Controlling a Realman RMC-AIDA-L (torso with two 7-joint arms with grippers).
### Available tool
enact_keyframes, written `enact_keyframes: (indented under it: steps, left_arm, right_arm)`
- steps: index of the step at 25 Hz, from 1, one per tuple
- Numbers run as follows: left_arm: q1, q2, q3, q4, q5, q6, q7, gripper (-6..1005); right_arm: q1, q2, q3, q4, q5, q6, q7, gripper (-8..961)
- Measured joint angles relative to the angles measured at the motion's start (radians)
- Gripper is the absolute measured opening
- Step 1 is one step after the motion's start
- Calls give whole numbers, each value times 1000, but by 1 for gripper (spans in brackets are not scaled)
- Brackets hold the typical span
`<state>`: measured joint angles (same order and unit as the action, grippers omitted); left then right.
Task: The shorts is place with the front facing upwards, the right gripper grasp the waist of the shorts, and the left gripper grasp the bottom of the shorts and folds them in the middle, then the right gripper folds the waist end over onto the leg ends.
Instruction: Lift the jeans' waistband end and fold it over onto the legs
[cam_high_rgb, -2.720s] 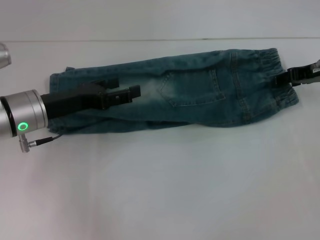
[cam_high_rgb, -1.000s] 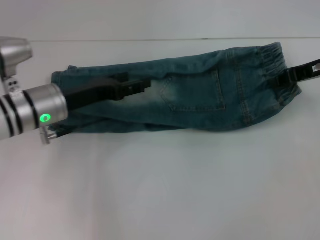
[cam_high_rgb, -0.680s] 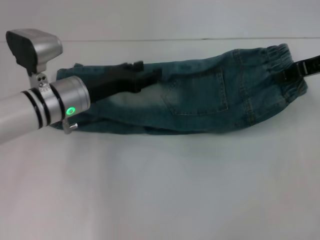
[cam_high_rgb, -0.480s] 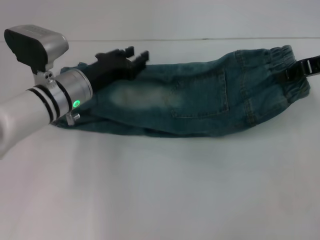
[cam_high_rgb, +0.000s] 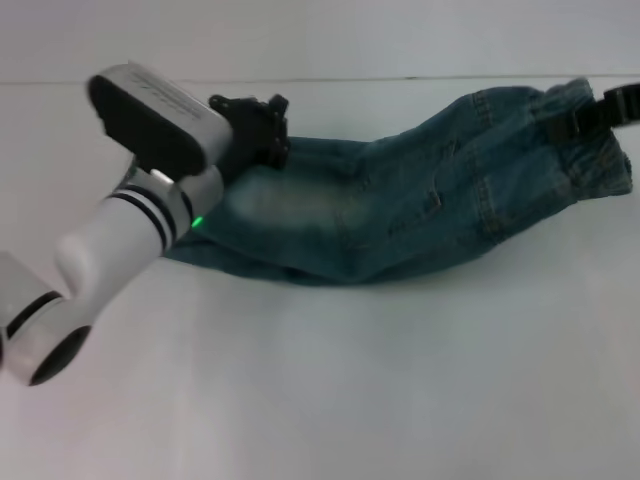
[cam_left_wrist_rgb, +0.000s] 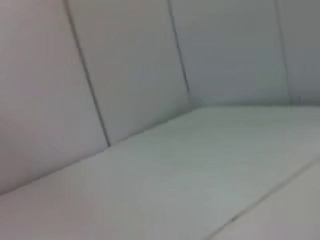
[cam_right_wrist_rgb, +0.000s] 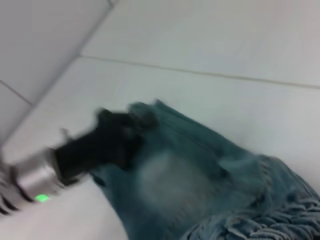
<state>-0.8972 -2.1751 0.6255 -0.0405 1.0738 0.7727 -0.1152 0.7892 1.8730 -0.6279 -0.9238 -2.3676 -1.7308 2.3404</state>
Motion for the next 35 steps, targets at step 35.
enact_keyframes:
  steps: [35]
  left_arm:
    - [-10, 0, -477, -357, 474, -29, 260, 6]
  right_arm:
    - [100, 10, 15, -68, 209, -19, 52, 102]
